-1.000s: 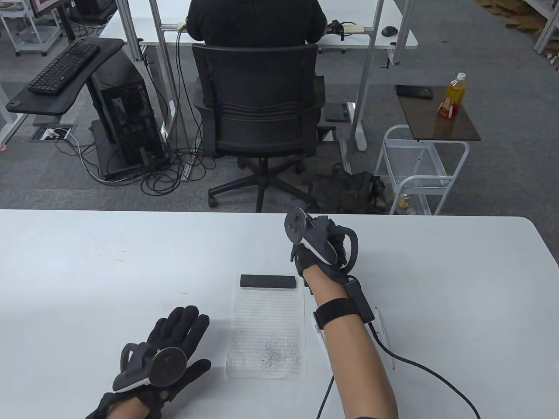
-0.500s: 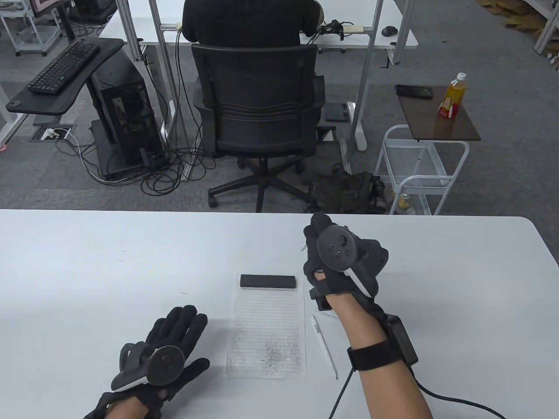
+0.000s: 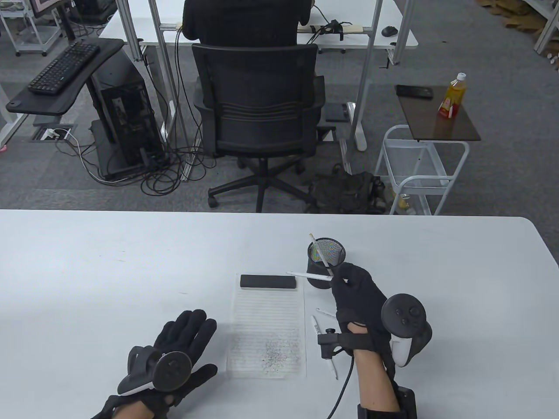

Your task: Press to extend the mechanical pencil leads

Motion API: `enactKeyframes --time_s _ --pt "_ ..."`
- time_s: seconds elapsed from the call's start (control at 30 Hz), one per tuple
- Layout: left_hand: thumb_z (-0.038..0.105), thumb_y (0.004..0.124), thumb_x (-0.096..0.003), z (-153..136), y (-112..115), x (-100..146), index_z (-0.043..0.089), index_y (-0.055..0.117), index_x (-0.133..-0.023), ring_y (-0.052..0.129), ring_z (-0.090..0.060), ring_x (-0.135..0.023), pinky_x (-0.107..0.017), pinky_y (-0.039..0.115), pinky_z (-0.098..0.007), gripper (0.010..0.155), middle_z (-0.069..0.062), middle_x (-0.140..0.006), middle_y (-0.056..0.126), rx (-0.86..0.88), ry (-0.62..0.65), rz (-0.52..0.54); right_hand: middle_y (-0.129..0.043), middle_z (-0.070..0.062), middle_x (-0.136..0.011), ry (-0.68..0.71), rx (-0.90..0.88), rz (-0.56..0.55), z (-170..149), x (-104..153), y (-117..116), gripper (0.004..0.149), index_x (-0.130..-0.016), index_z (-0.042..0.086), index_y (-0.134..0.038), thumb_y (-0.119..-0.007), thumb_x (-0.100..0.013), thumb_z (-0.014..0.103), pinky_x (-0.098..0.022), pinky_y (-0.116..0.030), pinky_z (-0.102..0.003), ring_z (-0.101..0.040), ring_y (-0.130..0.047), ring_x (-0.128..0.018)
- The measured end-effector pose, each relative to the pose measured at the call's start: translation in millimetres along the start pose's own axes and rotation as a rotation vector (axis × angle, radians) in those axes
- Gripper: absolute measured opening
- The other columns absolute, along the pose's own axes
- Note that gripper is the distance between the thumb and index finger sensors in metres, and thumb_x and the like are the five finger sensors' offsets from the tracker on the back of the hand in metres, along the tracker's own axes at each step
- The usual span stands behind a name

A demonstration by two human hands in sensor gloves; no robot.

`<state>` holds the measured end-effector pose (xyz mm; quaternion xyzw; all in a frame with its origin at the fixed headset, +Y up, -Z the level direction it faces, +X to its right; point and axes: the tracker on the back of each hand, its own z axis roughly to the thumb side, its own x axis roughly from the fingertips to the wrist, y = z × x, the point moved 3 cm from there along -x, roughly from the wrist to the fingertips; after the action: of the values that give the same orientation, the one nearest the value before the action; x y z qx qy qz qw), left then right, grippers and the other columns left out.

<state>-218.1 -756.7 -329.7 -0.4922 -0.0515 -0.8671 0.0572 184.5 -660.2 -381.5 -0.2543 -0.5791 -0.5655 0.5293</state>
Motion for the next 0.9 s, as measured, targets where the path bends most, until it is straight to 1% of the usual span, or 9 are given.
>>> enactKeyframes --time_s 0.03,0.07,0.13,0.23,0.4,0.67,0.77,0.87,0.9 --pt "0.063 0.067 -0.0459 0.8 0.6 -0.2 0.026 0.022 -0.115 0.028 -0.045 -0.112 -0.077 0.036 -0.065 0.091 -0.013 -0.120 0.019 0.002 0.002 -0.001 -0.104 -0.010 -0.068 -0.050 -0.054 -0.004 -8.4 0.4 2.3 0.041 -0.083 0.011 -0.091 -0.099 -0.047 0.027 -0.050 -0.091 -0.056 -0.037 -0.108 -0.063" --pt "0.063 0.067 -0.0458 2.1 2.0 -0.7 0.026 0.022 -0.115 0.028 -0.044 -0.112 -0.077 0.035 -0.065 0.091 -0.013 -0.120 0.019 0.008 0.007 -0.007 -0.103 -0.010 -0.068 -0.100 -0.105 0.022 -19.1 -0.5 4.5 0.041 -0.084 0.011 -0.090 -0.099 -0.047 0.027 -0.050 -0.091 -0.056 -0.037 -0.108 -0.064" --pt "0.063 0.067 -0.0458 3.6 4.2 -1.6 0.026 0.022 -0.115 0.028 -0.044 -0.112 -0.077 0.035 -0.065 0.091 -0.012 -0.120 0.019 0.008 0.013 -0.016 -0.103 -0.011 -0.069 -0.104 -0.223 0.030 -32.8 -4.1 7.8 0.043 -0.085 0.009 -0.090 -0.097 -0.047 0.025 -0.051 -0.091 -0.055 -0.037 -0.108 -0.065" --pt "0.063 0.067 -0.0460 4.2 5.9 -2.1 0.026 0.022 -0.115 0.028 -0.044 -0.112 -0.077 0.035 -0.065 0.090 -0.013 -0.120 0.019 0.008 0.015 -0.024 -0.103 -0.012 -0.070 -0.140 -0.294 0.048 -45.1 -8.6 8.4 0.043 -0.085 0.006 -0.089 -0.094 -0.047 0.024 -0.053 -0.090 -0.055 -0.038 -0.108 -0.066" --pt "0.062 0.067 -0.0460 2.7 5.5 -1.9 0.026 0.022 -0.114 0.028 -0.044 -0.112 -0.077 0.036 -0.065 0.090 -0.012 -0.120 0.019 0.010 0.009 -0.025 -0.102 -0.012 -0.072 -0.107 -0.290 0.097 -43.1 -9.6 1.3 0.045 -0.087 0.005 -0.086 -0.090 -0.046 0.022 -0.055 -0.090 -0.055 -0.038 -0.107 -0.069" --pt "0.063 0.067 -0.0460 0.4 4.7 -1.4 0.026 0.022 -0.115 0.028 -0.045 -0.112 -0.077 0.036 -0.065 0.090 -0.013 -0.120 0.019 0.011 -0.001 -0.026 -0.101 -0.014 -0.068 -0.100 -0.311 0.130 -40.5 -10.2 -2.4 0.045 -0.086 0.001 -0.083 -0.082 -0.045 0.022 -0.051 -0.093 -0.056 -0.039 -0.109 -0.065" --pt "0.062 0.067 -0.0461 0.1 4.7 -1.4 0.026 0.022 -0.115 0.028 -0.045 -0.112 -0.077 0.036 -0.065 0.090 -0.013 -0.120 0.019 0.011 -0.003 -0.027 -0.099 -0.017 -0.072 -0.119 -0.385 0.122 -44.6 -10.2 -1.8 0.044 -0.087 0.002 -0.081 -0.083 -0.048 0.023 -0.050 -0.093 -0.058 -0.043 -0.107 -0.067" --pt "0.063 0.067 -0.0460 0.1 4.9 -1.4 0.026 0.022 -0.115 0.028 -0.044 -0.112 -0.077 0.036 -0.065 0.090 -0.012 -0.120 0.019 0.012 -0.003 -0.030 -0.097 -0.019 -0.074 -0.166 -0.533 0.109 -54.0 -9.4 -2.5 0.043 -0.088 0.002 -0.081 -0.086 -0.050 0.023 -0.050 -0.093 -0.060 -0.046 -0.106 -0.067" --pt "0.063 0.067 -0.0460 0.0 5.0 -1.5 0.026 0.022 -0.115 0.028 -0.044 -0.112 -0.077 0.036 -0.065 0.090 -0.013 -0.120 0.019 0.011 -0.002 -0.031 -0.098 -0.019 -0.074 -0.186 -0.584 0.077 -57.7 -8.9 -1.3 0.043 -0.088 0.002 -0.081 -0.087 -0.051 0.023 -0.050 -0.092 -0.060 -0.046 -0.106 -0.067"
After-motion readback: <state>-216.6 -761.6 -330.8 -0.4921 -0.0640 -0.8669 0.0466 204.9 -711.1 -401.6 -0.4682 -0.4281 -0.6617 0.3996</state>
